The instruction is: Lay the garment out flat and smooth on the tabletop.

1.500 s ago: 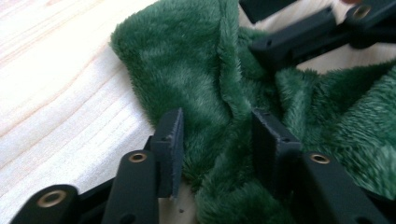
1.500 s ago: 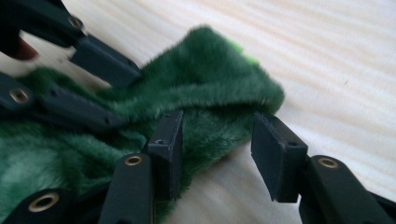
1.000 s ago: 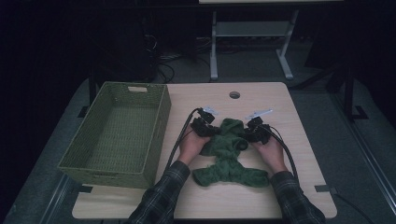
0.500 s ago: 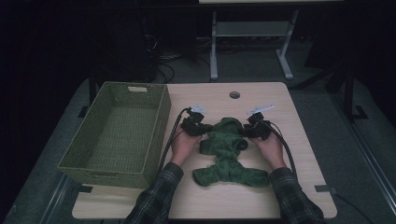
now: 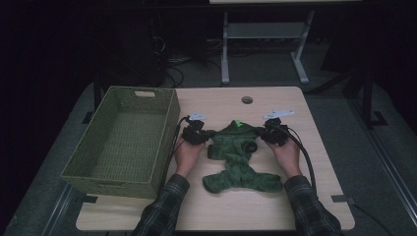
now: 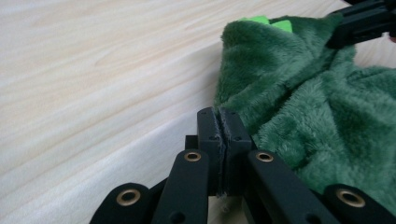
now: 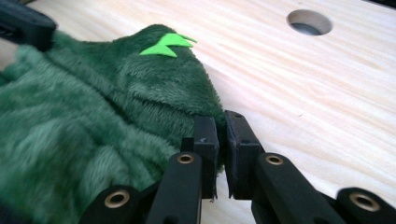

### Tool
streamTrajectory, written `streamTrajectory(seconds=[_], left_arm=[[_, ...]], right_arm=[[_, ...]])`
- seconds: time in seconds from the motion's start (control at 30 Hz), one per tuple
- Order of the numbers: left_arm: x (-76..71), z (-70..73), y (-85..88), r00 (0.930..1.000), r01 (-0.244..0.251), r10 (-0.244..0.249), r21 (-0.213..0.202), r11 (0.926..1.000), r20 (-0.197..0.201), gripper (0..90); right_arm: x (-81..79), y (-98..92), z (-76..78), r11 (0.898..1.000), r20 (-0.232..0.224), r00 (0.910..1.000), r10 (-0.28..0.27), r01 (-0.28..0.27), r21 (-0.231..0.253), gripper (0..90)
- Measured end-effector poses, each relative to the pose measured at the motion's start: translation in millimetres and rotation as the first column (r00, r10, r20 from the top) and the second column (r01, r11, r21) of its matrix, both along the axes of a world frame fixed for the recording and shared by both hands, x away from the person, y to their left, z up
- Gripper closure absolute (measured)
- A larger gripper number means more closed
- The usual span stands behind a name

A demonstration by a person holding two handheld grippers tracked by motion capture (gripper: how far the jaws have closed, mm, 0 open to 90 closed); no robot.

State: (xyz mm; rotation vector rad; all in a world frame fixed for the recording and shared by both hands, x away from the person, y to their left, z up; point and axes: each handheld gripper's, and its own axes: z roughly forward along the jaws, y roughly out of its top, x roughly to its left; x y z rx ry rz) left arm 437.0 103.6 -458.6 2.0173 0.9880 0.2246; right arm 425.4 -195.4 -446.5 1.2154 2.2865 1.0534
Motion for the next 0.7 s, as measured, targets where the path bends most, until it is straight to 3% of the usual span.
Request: streamTrajectory(seconds=[0.13,0.27,0.37,0.43,0.53,0.7], left_arm=[[3.5,-9.2,-1.4,0.9997,-0.003,0.004,0.033,0.9995,-0.026,88.1],[4.9,-11.3,-1.6,0.9997,-0.012,0.014,0.064,0.9979,-0.019,81.3],[4.2,-7.0,-0.5,0.9997,-0.020,0.021,0.057,0.9982,-0.011,72.9],[2.6,-1.7,0.3,0.9994,-0.033,0.032,0.076,0.9965,0.012,68.7],[-0.4,8.6,3.6,0.9993,-0.030,0.029,0.054,0.9981,0.023,63.6],[-12.4,21.5,4.4,0.9987,0.017,-0.020,0.053,0.9985,0.047,59.2]], right_arm=[[-0.1,3.6,-14.0,0.999,-0.027,0.9996,0.012,-0.013,-0.033,79.1],[-1.1,-2.9,-19.5,1.000,-0.062,0.9979,0.020,-0.019,0.008,67.3],[-4.0,-10.7,-15.5,0.998,-0.081,0.9963,0.030,-0.026,0.056,60.9],[-6.9,-16.9,-10.3,0.996,-0.075,0.9963,0.042,-0.036,0.078,58.9],[-11.2,-24.8,-1.1,0.992,-0.064,0.9970,0.045,-0.037,0.118,55.9],[-15.7,-34.7,10.5,0.992,-0.049,0.9978,0.045,-0.038,0.122,53.8]])
